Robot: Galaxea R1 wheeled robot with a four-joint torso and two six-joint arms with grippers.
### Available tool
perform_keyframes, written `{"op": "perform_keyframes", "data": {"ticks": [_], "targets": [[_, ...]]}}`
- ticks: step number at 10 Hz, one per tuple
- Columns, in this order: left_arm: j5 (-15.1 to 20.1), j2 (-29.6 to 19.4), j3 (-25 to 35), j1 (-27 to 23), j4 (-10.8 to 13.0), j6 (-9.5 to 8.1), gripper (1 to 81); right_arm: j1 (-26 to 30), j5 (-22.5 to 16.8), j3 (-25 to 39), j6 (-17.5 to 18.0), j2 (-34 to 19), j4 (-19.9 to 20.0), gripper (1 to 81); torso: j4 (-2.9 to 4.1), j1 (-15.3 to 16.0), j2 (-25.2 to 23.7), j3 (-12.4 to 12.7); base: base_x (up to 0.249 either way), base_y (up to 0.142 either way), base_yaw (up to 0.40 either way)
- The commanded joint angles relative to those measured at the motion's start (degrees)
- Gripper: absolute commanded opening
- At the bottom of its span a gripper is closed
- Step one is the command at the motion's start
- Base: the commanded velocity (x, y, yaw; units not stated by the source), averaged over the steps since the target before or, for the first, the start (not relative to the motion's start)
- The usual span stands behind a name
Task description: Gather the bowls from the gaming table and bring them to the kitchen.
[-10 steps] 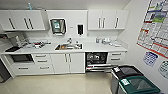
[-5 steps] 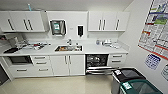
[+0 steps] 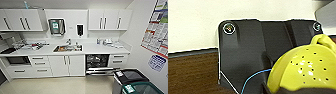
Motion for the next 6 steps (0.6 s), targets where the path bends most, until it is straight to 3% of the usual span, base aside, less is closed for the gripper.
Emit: {"op": "perform_keyframes", "data": {"ticks": [1, 6], "targets": [[2.8, -1.0, -0.5, -1.9, 0.1, 0.12, 1.0, 1.5, -2.6, 0.4, 0.0, -0.3, -0.4, 1.0, 0.0, 0.0, 0.0, 0.0, 0.112, 0.0, 0.0], [2.8, -1.0, -0.5, -1.8, 0.0, 0.12, 1.0, 1.5, -2.6, 0.4, 0.0, -0.3, -0.4, 1.0, 0.0, 0.0, 0.0, 0.0, 0.103, 0.0, 0.0]]}}
